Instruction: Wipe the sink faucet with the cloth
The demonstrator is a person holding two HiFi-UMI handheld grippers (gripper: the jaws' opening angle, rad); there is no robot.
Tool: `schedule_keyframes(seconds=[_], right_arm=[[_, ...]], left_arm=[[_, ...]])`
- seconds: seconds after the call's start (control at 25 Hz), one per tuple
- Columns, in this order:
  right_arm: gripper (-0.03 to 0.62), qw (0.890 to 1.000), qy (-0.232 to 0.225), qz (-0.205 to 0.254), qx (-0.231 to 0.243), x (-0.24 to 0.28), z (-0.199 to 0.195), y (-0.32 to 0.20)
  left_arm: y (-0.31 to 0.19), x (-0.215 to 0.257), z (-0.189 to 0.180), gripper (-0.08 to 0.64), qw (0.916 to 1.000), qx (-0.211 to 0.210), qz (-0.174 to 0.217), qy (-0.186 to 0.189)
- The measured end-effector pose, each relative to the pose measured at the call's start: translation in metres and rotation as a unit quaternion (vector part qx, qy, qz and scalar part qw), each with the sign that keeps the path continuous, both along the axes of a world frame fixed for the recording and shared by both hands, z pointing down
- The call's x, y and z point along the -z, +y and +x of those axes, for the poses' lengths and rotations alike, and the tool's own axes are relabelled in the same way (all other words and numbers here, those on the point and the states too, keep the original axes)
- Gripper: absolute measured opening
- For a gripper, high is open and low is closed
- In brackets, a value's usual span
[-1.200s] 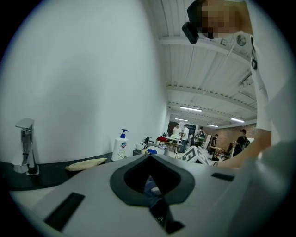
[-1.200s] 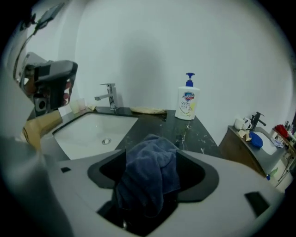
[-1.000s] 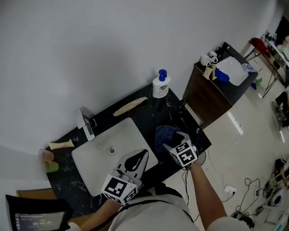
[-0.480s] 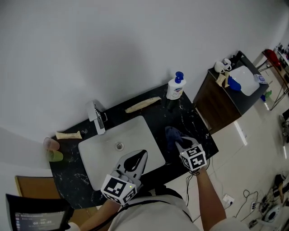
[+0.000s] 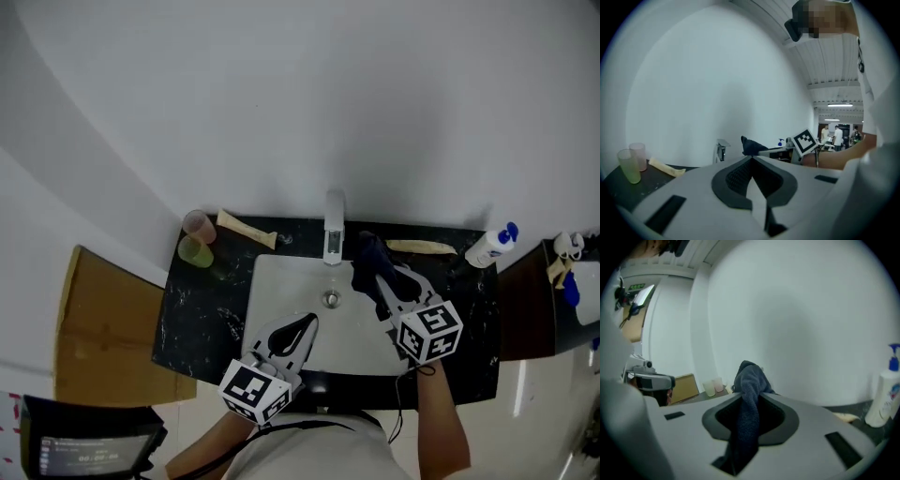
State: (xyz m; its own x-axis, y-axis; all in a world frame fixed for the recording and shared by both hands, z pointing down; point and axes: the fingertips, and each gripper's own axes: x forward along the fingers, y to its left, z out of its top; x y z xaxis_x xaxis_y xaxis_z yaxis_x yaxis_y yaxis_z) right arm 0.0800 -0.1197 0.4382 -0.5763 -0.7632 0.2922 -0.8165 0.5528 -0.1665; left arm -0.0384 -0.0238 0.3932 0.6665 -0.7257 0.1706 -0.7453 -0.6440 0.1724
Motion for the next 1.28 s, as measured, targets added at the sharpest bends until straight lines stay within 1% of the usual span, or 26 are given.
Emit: schedule_keyframes(seconds=[0.04, 0.12, 0.24, 0.36, 0.48, 0.6, 0.64, 0.72, 0.84, 0.92, 1.0, 1.08, 1.12, 1.24, 1.28], right_arm=[[0.089, 1.0, 0.008, 0.009, 0.014, 0.007, -0.013, -0.011], [0.089, 0.999, 0.02, 0.016, 0.03, 0.013, -0.032, -0.024], [0.089, 0.997, 0.036, 0.025, 0.057, 0.015, -0.057, -0.023], [0.089, 0.995, 0.056, 0.031, 0.079, 0.009, -0.073, -0.02], [0.089, 0.995, 0.056, 0.037, 0.077, 0.011, -0.075, -0.023], [0.089, 0.996, 0.024, 0.056, 0.06, 0.038, -0.064, -0.029], [0.089, 0.996, 0.021, 0.061, 0.053, 0.047, -0.06, -0.037], [0.089, 0.995, 0.041, 0.073, 0.05, 0.059, -0.057, -0.059], [0.089, 0.99, 0.087, 0.077, 0.081, 0.064, -0.067, -0.09], [0.089, 0.984, 0.121, 0.066, 0.114, 0.056, -0.079, -0.1], [0.089, 0.976, 0.16, 0.046, 0.142, 0.041, -0.087, -0.101], [0.089, 0.969, 0.194, 0.037, 0.15, 0.027, -0.088, -0.104], [0.089, 0.969, 0.198, 0.035, 0.146, 0.023, -0.087, -0.11], [0.089, 0.975, 0.182, 0.024, 0.123, 0.02, -0.083, -0.141], [0.089, 0.976, 0.183, 0.021, 0.116, 0.021, -0.082, -0.153]], left_arm=[[-0.001, 0.0, -0.012, 0.0, 0.9998, 0.018, 0.0, 0.001], [-0.003, -0.001, -0.031, 0.0, 0.9993, 0.037, -0.001, 0.003], [-0.005, -0.003, -0.048, 0.0, 0.9986, 0.053, -0.005, 0.005], [-0.007, -0.005, -0.054, 0.0, 0.9981, 0.062, -0.008, 0.005], [-0.01, -0.005, -0.056, 0.0, 0.9981, 0.061, -0.007, 0.006], [-0.013, -0.002, -0.056, 0.0, 0.9982, 0.059, -0.003, 0.007], [-0.014, -0.001, -0.057, 0.0, 0.9982, 0.059, -0.003, 0.007], [-0.016, -0.002, -0.059, 0.0, 0.9981, 0.061, -0.004, 0.007], [-0.019, -0.002, -0.058, 0.0, 0.9981, 0.061, -0.011, 0.004], [-0.02, -0.002, -0.059, 0.0, 0.9979, 0.063, -0.01, 0.003], [-0.021, -0.004, -0.061, 0.0, 0.9977, 0.067, -0.006, 0.005], [-0.023, -0.005, -0.064, 0.0, 0.9973, 0.073, -0.008, 0.006], [-0.026, -0.004, -0.067, 0.0, 0.9969, 0.077, -0.011, 0.005], [-0.031, -0.006, -0.072, 0.0, 0.9964, 0.083, -0.015, 0.006], [-0.032, -0.008, -0.072, 0.0, 0.9965, 0.082, -0.015, 0.007]])
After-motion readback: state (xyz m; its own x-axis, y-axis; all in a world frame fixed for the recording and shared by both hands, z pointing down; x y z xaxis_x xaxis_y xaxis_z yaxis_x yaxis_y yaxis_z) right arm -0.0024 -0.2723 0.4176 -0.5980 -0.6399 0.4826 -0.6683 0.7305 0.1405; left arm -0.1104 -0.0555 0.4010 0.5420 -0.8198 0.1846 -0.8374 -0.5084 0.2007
